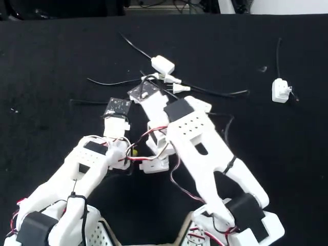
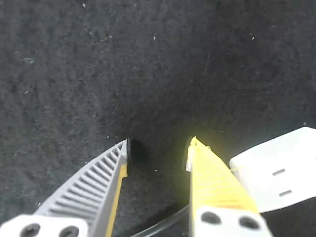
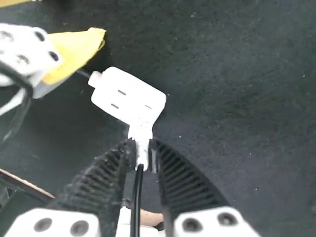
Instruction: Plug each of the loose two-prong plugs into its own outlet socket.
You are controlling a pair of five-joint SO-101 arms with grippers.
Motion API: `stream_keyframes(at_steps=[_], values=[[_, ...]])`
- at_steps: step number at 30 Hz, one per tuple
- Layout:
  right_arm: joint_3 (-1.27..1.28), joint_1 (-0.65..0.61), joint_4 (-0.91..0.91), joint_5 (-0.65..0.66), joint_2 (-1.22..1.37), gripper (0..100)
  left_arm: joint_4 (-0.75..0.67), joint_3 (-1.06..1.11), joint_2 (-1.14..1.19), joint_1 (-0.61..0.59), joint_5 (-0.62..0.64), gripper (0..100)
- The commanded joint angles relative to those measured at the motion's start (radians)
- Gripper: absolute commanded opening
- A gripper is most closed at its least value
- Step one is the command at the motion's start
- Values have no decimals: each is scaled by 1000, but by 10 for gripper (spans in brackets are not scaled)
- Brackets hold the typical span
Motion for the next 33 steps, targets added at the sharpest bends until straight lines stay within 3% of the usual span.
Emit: stream_keyframes(at_steps=[1, 9, 14, 33], values=[[-2, 21, 2, -6, -2, 11, -12, -64, -2, -15, 8, 195], [30, 28, -18, -8, -1, 11, -12, -64, -2, -16, 8, 195], [47, 95, -41, -3, -1, 11, -12, -64, -2, -16, 8, 195], [44, 94, 11, 28, -8, 11, -12, -64, -3, -18, 8, 195]])
